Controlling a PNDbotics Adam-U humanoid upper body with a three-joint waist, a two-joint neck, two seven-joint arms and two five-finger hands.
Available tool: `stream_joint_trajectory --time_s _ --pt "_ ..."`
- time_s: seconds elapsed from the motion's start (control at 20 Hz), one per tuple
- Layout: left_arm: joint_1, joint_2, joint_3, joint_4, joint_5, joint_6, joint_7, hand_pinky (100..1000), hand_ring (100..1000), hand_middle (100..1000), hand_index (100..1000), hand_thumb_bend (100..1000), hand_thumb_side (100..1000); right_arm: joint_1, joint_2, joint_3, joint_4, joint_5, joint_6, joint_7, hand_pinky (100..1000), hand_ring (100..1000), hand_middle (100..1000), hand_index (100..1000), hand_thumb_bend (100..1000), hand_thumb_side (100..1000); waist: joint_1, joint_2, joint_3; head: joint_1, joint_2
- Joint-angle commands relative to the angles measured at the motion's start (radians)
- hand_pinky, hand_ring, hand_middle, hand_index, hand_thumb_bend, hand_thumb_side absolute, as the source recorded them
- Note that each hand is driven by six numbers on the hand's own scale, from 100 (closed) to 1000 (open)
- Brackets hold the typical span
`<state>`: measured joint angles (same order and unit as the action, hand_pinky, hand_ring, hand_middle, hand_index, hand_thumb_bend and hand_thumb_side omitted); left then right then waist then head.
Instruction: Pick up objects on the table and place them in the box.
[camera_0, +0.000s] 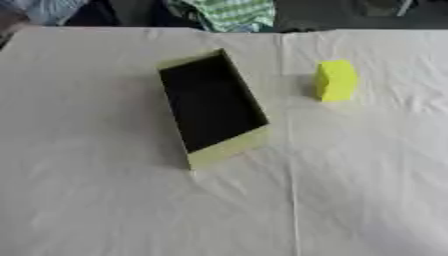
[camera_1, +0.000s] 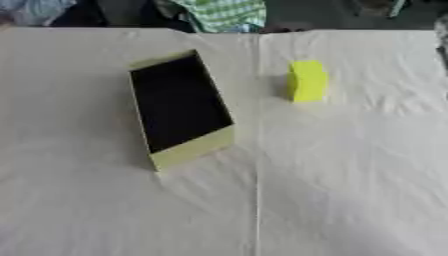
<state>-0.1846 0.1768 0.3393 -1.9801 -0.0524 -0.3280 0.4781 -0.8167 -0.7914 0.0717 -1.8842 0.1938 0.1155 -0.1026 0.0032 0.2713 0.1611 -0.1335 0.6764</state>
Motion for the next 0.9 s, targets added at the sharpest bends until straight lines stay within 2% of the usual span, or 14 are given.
stream_joint_trajectory --time_s 0.05,0.2,0.35,0.5,0.65,0.9 --pt "-0.002 0.025 -0.006 -0.020 0.005 0.001 -0.011 643 541 532 745 100 826 -0.102 -0.031 0.059 0.106 0.142 0.012 0.208 790 852 826 959 100 841 0.001 -0.022 0.001 -0.012 0.007" --pt "-0.001 0.025 -0.010 -0.020 0.008 0.005 -0.018 643 541 531 741 100 825 -0.199 0.005 0.110 0.240 0.249 0.013 0.318 777 844 819 955 100 892 0.000 -0.026 0.000 -0.015 0.011" --pt "-0.001 0.026 -0.011 -0.020 0.009 0.006 -0.021 643 542 531 740 100 824 -0.265 0.044 0.151 0.355 0.334 0.042 0.369 773 846 825 955 100 903 0.000 -0.031 0.001 -0.019 0.013" --pt "0.001 0.027 -0.015 -0.020 0.011 0.007 -0.025 643 542 531 739 100 824 -0.352 0.119 0.204 0.524 0.471 0.062 0.434 776 857 839 963 100 914 0.001 -0.038 0.003 -0.024 0.018" --pt "0.004 0.028 -0.016 -0.020 0.012 0.008 -0.026 643 542 531 738 100 823 -0.414 0.177 0.219 0.682 0.574 0.030 0.483 781 864 847 964 100 917 0.000 -0.044 0.003 -0.026 0.020" --pt "0.006 0.029 -0.019 -0.020 0.014 0.011 -0.030 642 542 531 737 100 822 -0.481 0.261 0.212 0.976 0.692 -0.025 0.497 778 864 845 969 100 946 -0.003 -0.048 -0.002 -0.030 0.020"
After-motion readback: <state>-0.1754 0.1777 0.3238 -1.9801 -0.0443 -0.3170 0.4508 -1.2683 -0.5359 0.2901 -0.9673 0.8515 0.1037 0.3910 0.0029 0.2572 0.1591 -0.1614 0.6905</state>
